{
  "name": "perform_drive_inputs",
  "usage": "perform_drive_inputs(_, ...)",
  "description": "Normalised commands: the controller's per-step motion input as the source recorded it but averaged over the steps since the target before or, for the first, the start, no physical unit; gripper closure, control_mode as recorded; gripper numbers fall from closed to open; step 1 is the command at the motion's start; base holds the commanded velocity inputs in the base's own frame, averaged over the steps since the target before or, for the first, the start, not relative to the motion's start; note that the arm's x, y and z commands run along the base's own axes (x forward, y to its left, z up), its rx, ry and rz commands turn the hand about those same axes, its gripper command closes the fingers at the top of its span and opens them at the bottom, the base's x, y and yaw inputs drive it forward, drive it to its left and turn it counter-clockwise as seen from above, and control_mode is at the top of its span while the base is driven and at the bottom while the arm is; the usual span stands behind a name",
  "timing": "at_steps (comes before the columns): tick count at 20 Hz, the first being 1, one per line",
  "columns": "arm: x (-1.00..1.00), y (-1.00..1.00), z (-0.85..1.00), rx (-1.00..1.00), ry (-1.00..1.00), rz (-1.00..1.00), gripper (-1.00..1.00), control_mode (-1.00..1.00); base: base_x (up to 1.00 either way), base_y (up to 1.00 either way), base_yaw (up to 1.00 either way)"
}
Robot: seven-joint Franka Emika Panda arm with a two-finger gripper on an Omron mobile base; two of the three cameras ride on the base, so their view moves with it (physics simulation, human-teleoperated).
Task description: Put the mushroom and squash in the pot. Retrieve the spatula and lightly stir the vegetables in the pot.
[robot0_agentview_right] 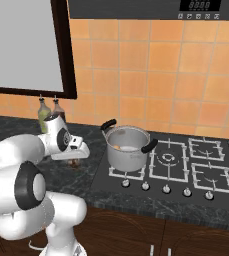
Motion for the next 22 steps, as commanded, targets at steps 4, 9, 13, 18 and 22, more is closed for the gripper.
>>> perform_drive_inputs(4,-0.45,-0.30,1.00,0.10,-0.23,-0.01,1.00,-1.00,0.00,0.00,0.00)
perform_drive_inputs(9,-0.26,-0.54,1.00,0.13,-0.10,-0.04,1.00,-1.00,0.00,0.00,0.00)
perform_drive_inputs(13,0.00,-0.46,1.00,0.09,-0.05,-0.04,1.00,-1.00,0.00,0.00,0.00)
perform_drive_inputs(18,0.13,-0.29,0.97,0.02,-0.05,-0.07,1.00,-1.00,0.00,0.00,0.00)
perform_drive_inputs(22,0.63,-0.39,0.31,0.00,-0.02,-0.02,1.00,-1.00,0.00,0.00,0.00)
